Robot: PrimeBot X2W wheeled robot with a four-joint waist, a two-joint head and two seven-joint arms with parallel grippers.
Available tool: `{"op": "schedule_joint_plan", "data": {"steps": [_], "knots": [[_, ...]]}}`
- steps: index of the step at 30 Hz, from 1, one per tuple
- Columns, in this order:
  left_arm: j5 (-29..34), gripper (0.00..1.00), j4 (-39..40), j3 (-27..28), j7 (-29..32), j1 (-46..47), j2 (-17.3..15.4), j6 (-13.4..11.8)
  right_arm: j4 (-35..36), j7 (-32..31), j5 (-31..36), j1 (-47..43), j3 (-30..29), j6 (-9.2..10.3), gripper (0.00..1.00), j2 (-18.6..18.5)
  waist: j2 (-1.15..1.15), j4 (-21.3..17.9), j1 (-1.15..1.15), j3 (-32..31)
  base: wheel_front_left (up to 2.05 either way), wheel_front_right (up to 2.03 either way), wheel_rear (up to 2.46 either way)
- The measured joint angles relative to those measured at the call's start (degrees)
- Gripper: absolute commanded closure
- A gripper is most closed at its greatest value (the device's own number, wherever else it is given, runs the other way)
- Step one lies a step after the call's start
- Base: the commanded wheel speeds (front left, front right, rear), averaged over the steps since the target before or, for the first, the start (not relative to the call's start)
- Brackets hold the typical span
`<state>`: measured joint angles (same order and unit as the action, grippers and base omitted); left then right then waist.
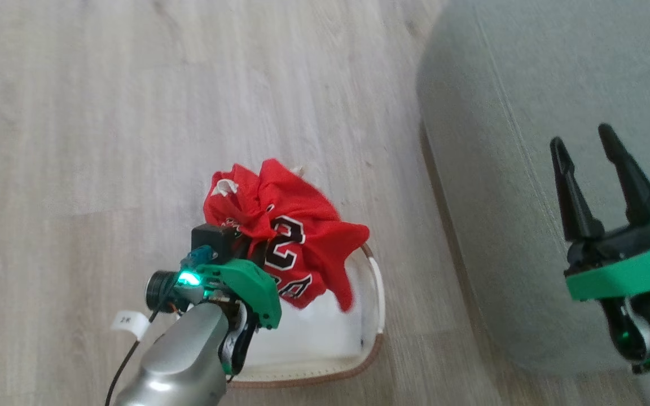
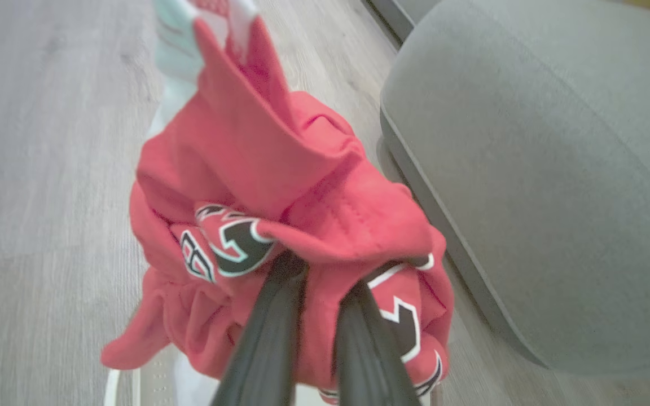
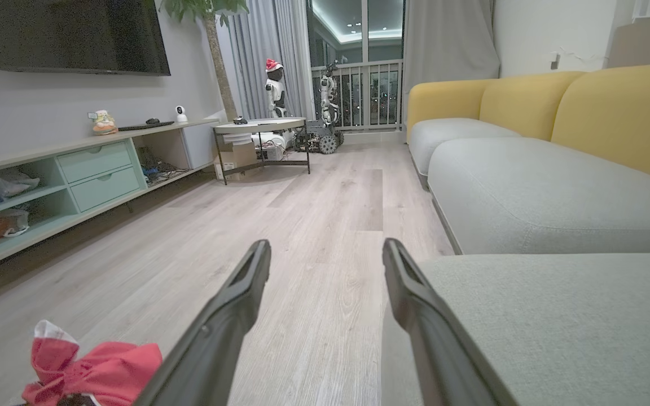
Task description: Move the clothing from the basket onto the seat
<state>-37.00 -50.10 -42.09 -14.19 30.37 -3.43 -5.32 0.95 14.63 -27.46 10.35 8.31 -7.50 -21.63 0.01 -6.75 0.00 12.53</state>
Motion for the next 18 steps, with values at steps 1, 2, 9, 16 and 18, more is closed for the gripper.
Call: {"op": "schedule_joint_plan", "data": {"steps": [1, 2, 9, 16, 18], "knots": [[0.7, 1.00, 1.9, 0.4, 0.0, -0.6, -0.3, -0.2, 0.0, 0.0, 0.2, -0.6, 0.0, 0.00, 0.00, 0.1, 0.00, 0.6, 0.00, -0.8, 0.00, 0.00, 0.00], [1.5, 1.00, 3.7, 0.7, 0.0, -1.0, -0.6, -0.3, -0.2, 0.0, 0.4, -1.0, -0.1, 0.00, 0.00, 0.3, 0.00, 1.3, 0.00, -1.6, 0.00, 0.00, 0.00], [4.7, 1.00, 15.7, 2.0, 0.0, -2.5, -2.3, -0.7, -0.9, 0.0, 1.3, -3.2, 0.3, 0.00, 0.00, 2.1, 0.00, 4.8, 0.00, -6.5, 0.00, 0.00, 0.00], [6.1, 1.00, 27.1, 1.3, 2.6, -2.3, -4.6, -0.5, -1.4, 0.0, 1.9, -6.0, 1.7, 0.00, 0.00, 3.4, 0.00, 7.0, 0.00, -9.9, 0.00, 0.00, 0.00], [6.1, 1.00, 30.6, 0.9, 4.4, -1.7, -5.2, -0.6, -1.6, 0.0, 2.2, -6.5, 2.3, 0.00, 0.00, 3.4, 0.00, 7.5, 0.00, -10.4, 0.00, 0.00, 0.00]]}}
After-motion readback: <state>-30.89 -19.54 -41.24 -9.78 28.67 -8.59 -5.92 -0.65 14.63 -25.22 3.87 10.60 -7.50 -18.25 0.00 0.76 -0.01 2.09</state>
